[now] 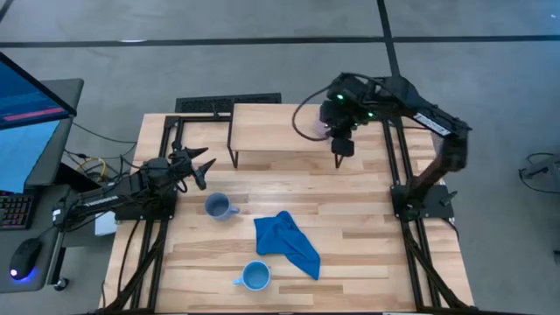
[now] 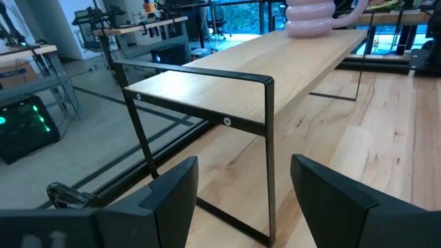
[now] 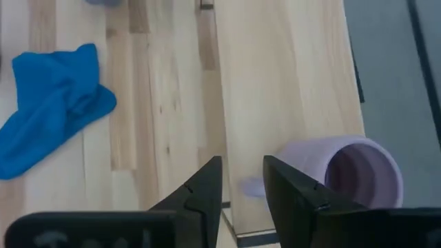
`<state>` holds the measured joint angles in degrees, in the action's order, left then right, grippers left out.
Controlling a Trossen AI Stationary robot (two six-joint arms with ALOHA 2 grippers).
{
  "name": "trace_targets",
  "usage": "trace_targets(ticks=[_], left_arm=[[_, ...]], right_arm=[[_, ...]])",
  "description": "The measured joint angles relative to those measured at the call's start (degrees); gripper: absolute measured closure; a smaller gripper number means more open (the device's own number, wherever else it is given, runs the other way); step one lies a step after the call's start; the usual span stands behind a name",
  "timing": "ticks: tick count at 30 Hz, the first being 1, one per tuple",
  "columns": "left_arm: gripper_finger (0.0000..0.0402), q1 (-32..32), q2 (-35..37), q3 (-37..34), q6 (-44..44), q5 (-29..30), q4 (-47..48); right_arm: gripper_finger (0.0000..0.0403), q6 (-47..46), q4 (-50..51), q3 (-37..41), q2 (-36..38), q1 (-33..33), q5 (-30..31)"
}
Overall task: Stack small to large cups/mugs on shelf
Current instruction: Put the blue mug on the shelf
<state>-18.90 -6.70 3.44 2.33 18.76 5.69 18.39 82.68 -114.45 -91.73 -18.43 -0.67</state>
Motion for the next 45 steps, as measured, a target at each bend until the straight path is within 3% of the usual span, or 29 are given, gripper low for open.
trace_targets(ticks=[5, 12, 18, 24, 32, 39, 45], left_arm=[[0.0178, 0.0, 0.0, 0.0, 0.0, 0.0, 0.0], [0.0178, 0.0, 0.0, 0.0, 0.0, 0.0, 0.0], [0.0178, 0.0, 0.0, 0.0, -1.4, 0.0, 0.0], [0.0178, 0.0, 0.0, 0.0, -2.6, 0.0, 0.0], [0.0178, 0.0, 0.0, 0.2, -7.4, -0.7, 0.2], [0.0178, 0.0, 0.1, 6.4, -10.4, -12.2, 8.4], [0.0178, 0.3, 0.0, 15.2, -22.3, -16.3, 17.5]], right_arm=[[0.0274, -1.0, -12.5, 18.5, 11.3, 0.1, 0.0], [0.0274, -9.4, -29.2, 42.9, 27.8, 0.9, 0.1], [0.0274, -17.4, -39.5, 57.6, 38.9, 6.4, -0.8], [0.0274, -26.2, -46.4, 64.1, 43.5, 14.8, -0.8], [0.0274, -28.8, -54.2, 68.9, 41.5, 24.6, -0.1], [0.0274, -30.8, -59.8, 70.8, 37.4, 30.5, 1.7], [0.0274, -32.3, -59.5, 70.8, 34.8, 31.9, 5.3]])
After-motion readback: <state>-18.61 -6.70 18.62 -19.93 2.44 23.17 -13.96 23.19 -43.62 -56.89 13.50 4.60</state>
